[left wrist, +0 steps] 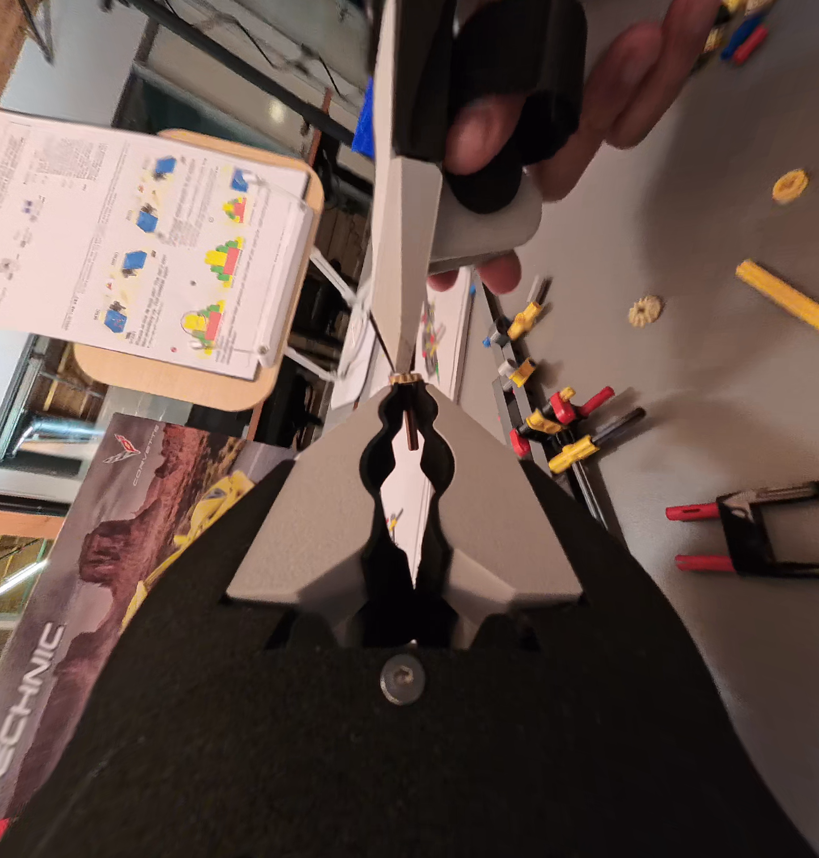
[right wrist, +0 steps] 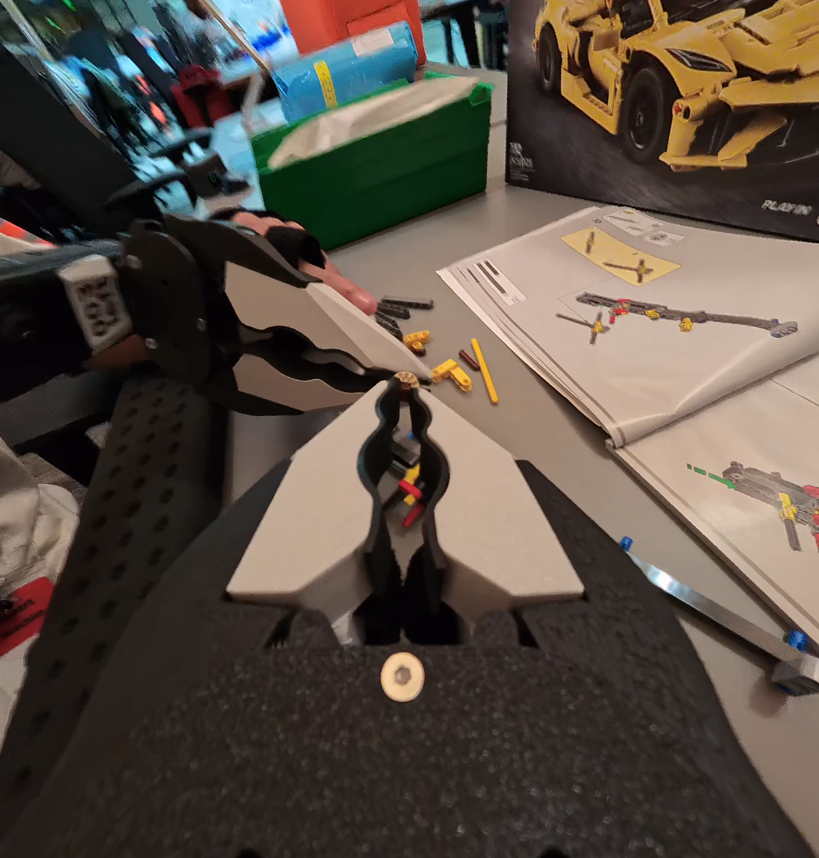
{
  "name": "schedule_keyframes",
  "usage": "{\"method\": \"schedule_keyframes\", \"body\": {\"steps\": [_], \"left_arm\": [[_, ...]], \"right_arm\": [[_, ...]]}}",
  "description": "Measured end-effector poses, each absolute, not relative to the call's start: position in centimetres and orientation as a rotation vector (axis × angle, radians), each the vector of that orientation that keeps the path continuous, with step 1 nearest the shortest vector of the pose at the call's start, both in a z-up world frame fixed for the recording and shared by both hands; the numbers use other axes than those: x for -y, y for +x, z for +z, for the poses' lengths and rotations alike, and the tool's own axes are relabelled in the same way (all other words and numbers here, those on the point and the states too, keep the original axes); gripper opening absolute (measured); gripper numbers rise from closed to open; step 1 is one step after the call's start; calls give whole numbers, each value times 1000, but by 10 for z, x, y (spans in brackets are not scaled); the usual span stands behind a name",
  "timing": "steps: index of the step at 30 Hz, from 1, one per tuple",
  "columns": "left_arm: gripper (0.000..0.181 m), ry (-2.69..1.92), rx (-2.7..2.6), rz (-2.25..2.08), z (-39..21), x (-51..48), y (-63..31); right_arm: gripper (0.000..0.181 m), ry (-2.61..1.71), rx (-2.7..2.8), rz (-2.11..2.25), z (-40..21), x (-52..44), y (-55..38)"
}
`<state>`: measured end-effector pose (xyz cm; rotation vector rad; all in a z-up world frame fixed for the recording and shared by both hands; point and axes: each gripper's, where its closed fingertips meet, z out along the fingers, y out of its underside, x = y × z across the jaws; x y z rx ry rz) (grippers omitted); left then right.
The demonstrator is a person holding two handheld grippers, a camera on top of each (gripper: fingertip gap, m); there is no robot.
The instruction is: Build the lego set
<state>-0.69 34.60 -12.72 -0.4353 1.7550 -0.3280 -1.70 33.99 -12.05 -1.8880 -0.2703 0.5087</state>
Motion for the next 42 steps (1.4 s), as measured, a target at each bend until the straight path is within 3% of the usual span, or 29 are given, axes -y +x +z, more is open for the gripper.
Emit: {"method": "schedule_keyframes", "body": {"steps": [2, 4, 7, 10, 11, 24, 42], "left_arm": [[2, -431, -1711, -456, -112, -339, -8], [2, -413, -1674, -556, -99, -331, -13], [2, -352, -1633, -661, -87, -322, -22], [2, -278, -1628, -738, -81, -309, -29], [2, -244, -1625, -747, -81, -304, -31], [2, -166, -1648, -747, -84, -280, -39], [1, -160, -1646, -698, -81, -271, -43]], "right_arm": [[7, -1814, 251, 673, -103, -333, -18], [24, -1694, 205, 890, -80, -324, -17], [25, -1673, 242, 977, -80, -316, -20], [55, -1657, 320, 1132, -77, -308, -39], [56, -1659, 335, 1179, -78, -307, -43], [39, -1640, 460, 1383, -85, -289, -66], [39, -1642, 496, 1396, -88, -287, -71]]}}
